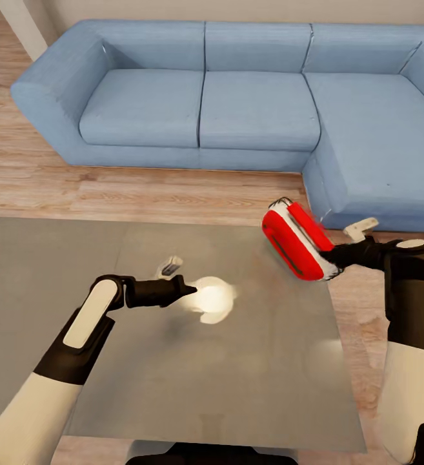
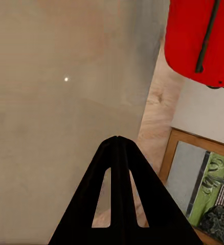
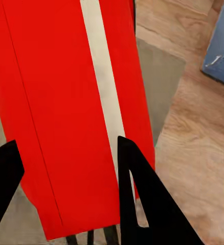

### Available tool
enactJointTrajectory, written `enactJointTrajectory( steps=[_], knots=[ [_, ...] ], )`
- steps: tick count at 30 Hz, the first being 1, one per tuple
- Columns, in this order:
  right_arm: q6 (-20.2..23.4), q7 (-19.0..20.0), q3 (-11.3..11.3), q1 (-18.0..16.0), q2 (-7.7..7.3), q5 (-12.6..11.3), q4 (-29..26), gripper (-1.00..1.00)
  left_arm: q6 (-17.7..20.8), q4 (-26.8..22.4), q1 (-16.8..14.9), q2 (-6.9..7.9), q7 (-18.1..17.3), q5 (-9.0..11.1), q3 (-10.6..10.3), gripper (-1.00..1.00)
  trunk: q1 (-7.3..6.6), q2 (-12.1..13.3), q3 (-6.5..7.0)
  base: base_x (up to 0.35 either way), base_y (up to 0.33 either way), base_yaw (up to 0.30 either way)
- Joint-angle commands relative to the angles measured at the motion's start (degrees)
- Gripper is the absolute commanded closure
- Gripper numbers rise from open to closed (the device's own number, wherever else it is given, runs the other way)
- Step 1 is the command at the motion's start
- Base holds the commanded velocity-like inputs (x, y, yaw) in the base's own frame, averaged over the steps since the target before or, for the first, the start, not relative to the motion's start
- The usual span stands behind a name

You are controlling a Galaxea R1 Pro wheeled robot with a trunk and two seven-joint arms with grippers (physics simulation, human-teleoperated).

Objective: Turn on the radio receiver that's on the table in the living room.

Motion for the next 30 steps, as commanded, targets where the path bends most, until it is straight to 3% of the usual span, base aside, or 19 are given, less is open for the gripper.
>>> enactJointTrajectory(
  steps=[1, 5, 9, 19, 30],
  knots=[
    [1.27, 1.91, -0.18, -0.32, 0.06, 0.81, 0.11, 1.0, -0.01, 0.04, 0.01, 0.0, 0.0, -0.02, 0.0, 1.0, 0.0, 0.0, 0.01, 0.0, 0.0, 0.0],
    [7.69, 5.81, -0.36, -0.71, 0.28, 0.78, 1.22, 1.0, 0.03, 0.11, 0.01, 0.0, 0.0, -0.07, 0.0, 1.0, 0.0, 0.0, 0.01, 0.0, 0.0, 0.0],
    [10.3, 6.57, -0.38, -0.78, 0.42, 0.84, 1.51, 1.0, 0.04, 0.12, 0.01, -0.04, 0.0, -0.01, -0.04, 1.0, 0.0, 0.0, 0.01, 0.0, 0.0, 0.0],
    [11.17, 7.91, -2.8, -0.76, 0.82, 0.86, 1.6, 1.0, 0.04, 0.12, 0.01, -0.05, 0.0, -0.07, -0.1, 1.0, 0.0, 0.0, 0.01, 0.0, 0.0, 0.0],
    [10.56, 11.33, -2.55, -0.7, 0.77, 1.11, 1.08, 1.0, -0.01, 0.12, 0.01, -0.05, 0.09, -0.16, -0.09, 1.0, 0.0, 0.0, 0.01, 0.0, 0.0, 0.0]
  ],
)
